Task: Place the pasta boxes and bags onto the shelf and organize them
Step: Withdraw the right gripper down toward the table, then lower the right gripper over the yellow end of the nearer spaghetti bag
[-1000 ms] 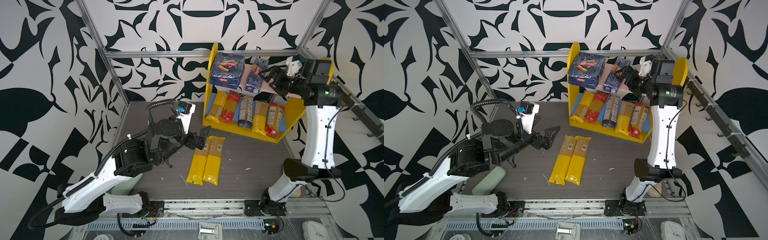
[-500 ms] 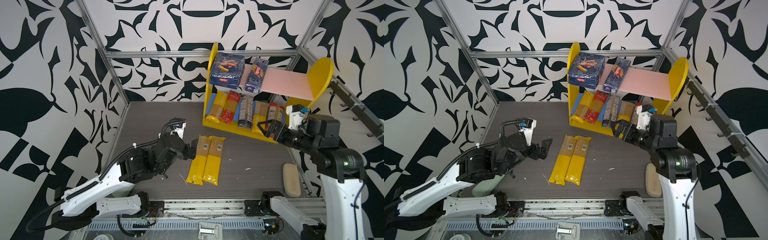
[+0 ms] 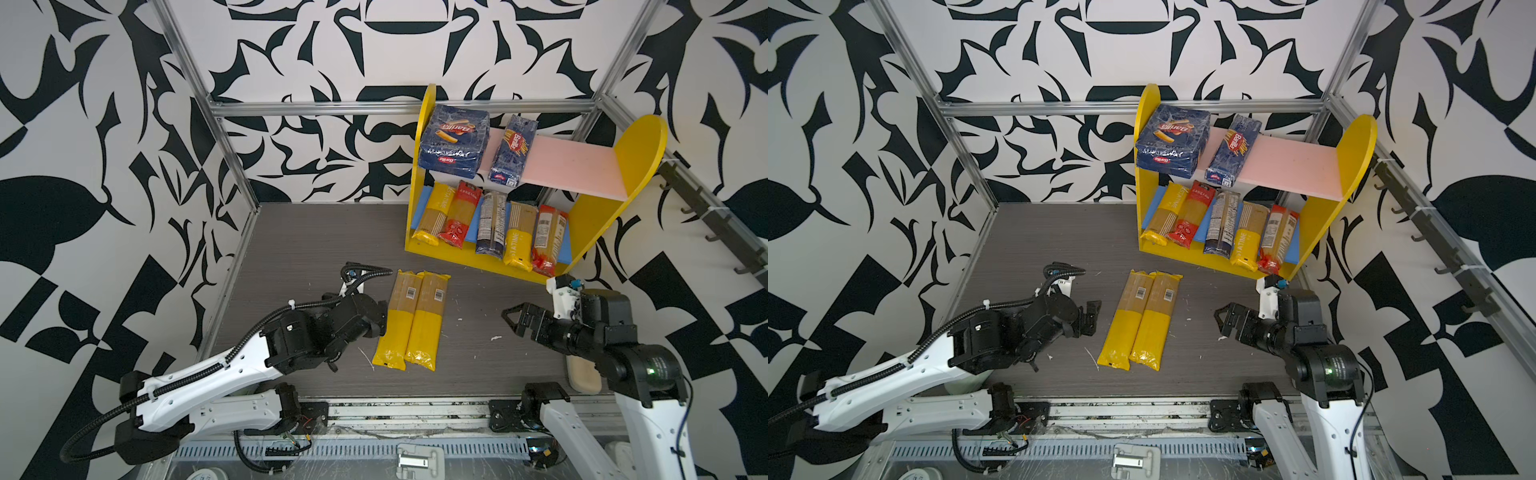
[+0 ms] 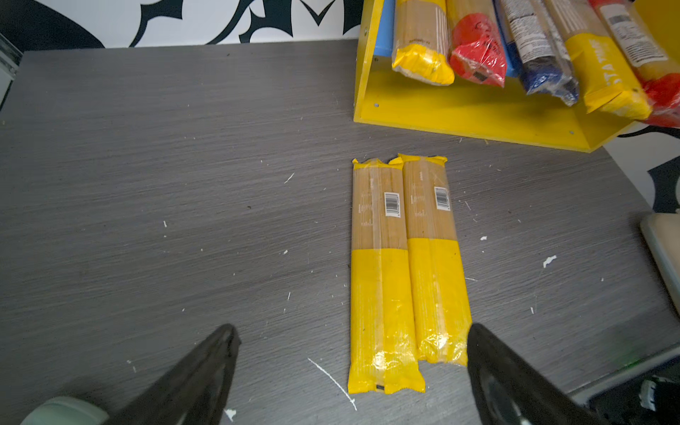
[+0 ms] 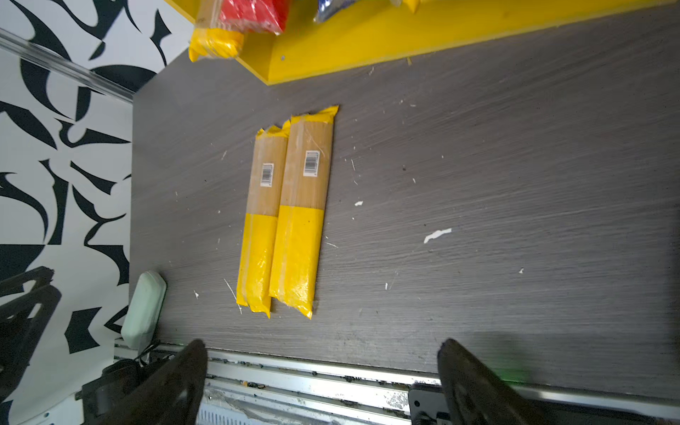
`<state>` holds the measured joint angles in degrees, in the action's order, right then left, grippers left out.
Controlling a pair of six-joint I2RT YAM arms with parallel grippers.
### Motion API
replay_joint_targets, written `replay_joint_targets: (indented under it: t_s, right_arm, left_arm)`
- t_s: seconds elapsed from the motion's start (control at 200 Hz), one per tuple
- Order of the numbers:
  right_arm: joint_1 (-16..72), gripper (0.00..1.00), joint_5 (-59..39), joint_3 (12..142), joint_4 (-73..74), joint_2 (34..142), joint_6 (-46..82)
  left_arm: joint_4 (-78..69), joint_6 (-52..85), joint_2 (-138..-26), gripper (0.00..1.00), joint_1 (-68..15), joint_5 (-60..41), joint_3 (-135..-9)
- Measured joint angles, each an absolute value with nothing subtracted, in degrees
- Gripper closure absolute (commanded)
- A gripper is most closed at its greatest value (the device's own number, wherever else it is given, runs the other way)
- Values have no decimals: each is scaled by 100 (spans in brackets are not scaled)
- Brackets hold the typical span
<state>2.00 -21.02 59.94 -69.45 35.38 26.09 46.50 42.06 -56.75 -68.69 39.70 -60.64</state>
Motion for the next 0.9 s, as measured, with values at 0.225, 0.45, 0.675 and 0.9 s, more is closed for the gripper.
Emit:
replay_joint_targets:
  t_s: [0.225, 0.45, 0.675, 0.9]
  right_arm:
    - [200, 0, -2196, 5170, -6657, 3420, 2545]
    - [215, 0, -2303, 4768, -6311, 3649, 2545]
    - [591, 0, -2143, 4740, -5892, 4032, 2639]
    - [1824, 0, -1352, 4740, -5339, 4748, 2965]
  left_arm:
    - [4506, 4392, -5699, 1, -6869, 3944, -5787]
    - [4348, 4364, -5909, 1, -6862, 3953, -5749]
    - [4193, 4198, -6180, 1, -6792, 3962, -5749]
    - [4001, 4003, -6193, 1, -6324, 3695, -5747]
